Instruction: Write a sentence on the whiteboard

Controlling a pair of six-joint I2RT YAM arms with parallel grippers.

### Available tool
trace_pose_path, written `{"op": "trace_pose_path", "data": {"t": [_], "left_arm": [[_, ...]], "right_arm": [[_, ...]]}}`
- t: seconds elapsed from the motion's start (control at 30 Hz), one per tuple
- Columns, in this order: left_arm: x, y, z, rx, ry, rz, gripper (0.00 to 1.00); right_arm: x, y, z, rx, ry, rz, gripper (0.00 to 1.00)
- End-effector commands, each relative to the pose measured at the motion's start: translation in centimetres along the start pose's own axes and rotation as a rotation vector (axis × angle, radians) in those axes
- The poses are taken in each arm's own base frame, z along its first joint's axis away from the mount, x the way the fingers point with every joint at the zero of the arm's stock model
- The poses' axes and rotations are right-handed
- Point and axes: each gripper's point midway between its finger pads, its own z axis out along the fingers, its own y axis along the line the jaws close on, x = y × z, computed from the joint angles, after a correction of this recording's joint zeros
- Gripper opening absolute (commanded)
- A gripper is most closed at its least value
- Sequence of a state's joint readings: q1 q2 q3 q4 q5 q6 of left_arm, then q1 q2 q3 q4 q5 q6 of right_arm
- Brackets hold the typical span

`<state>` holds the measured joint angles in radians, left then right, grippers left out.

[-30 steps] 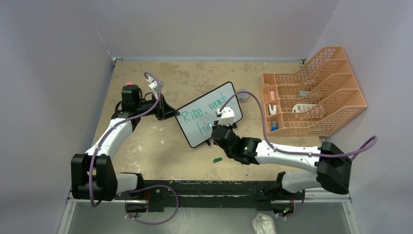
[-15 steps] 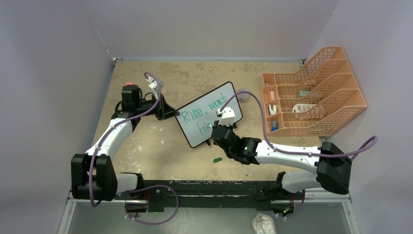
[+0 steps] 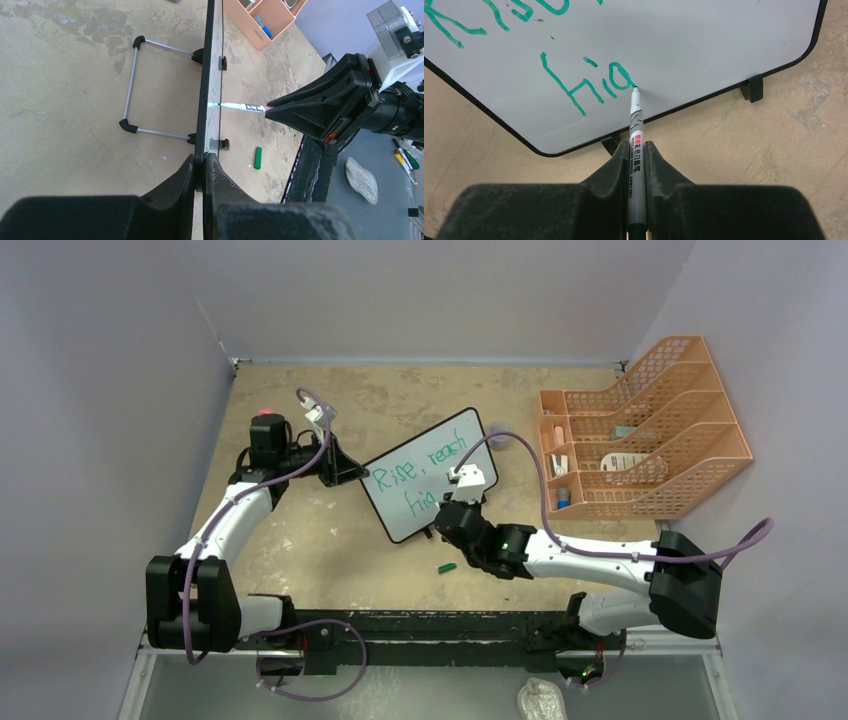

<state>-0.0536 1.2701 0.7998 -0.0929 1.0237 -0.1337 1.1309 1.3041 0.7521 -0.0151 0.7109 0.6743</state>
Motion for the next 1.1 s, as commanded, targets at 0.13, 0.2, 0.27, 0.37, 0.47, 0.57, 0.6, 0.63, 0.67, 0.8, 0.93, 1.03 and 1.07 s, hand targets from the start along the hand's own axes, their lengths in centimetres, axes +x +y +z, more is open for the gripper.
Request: {"op": "trace_pose_path", "data": {"t": [0.13, 0.2, 0.27, 0.37, 0.47, 0.57, 0.6, 0.63, 0.67, 0.8, 0.93, 1.03, 1.07], "left_arm": [[-0.4, 0.4, 0.1, -0.013, 0.001, 0.036, 0.0], [-0.4, 0.3, 0.1, -0.013, 0.001, 0.036, 0.0], [-0.4, 0.3, 0.1, -0.012, 0.001, 0.037, 0.0], [-0.4, 0.3, 0.1, -0.013, 0.001, 0.037, 0.0], [-0.4, 0.3, 0.1, -0.012, 0.001, 0.036, 0.0], [-0.4, 0.3, 0.1, -0.013, 0.0, 0.037, 0.0], [-0.4, 0.3, 0.1, -0.013, 0.0, 0.038, 0.0], [-0.4, 0.3, 0.1, -0.013, 0.001, 0.036, 0.0], [-0.5, 0.3, 0.1, -0.013, 0.0, 0.037, 0.0], [-0.4, 0.3, 0.1, -0.011, 0.002, 0.037, 0.0], [-0.4, 0.3, 0.1, -0.012, 0.002, 0.036, 0.0], [-0.4, 0.3, 0.1, -0.012, 0.002, 0.036, 0.0], [-0.4, 0.3, 0.1, -0.012, 0.002, 0.036, 0.0]], "right_arm": [[0.6, -0.7, 0.0, 0.018, 0.014, 0.028, 0.0], [0.9, -0.7, 0.0, 0.019, 0.02, 0.027, 0.0], [1.1, -0.8, 0.1, 0.021, 0.027, 0.024, 0.0], [1.2, -0.8, 0.1, 0.018, 0.029, 0.024, 0.0], [1.4, -0.8, 0.1, 0.02, 0.034, 0.022, 0.0], [1.5, -0.7, 0.1, 0.013, 0.039, 0.025, 0.0], [1.6, -0.7, 0.1, 0.01, 0.041, 0.023, 0.0], [1.7, -0.6, 0.1, 0.008, 0.045, 0.023, 0.0], [1.7, -0.7, 0.1, 0.008, 0.046, 0.02, 0.0], [1.9, -0.4, 0.1, -0.005, 0.055, 0.018, 0.0], [2.0, -0.3, 0.1, -0.012, 0.058, 0.014, 0.0], [1.7, 0.1, 0.1, -0.026, 0.054, 0.015, 0.0], [1.6, 0.2, 0.1, -0.029, 0.051, 0.015, 0.0]]}}
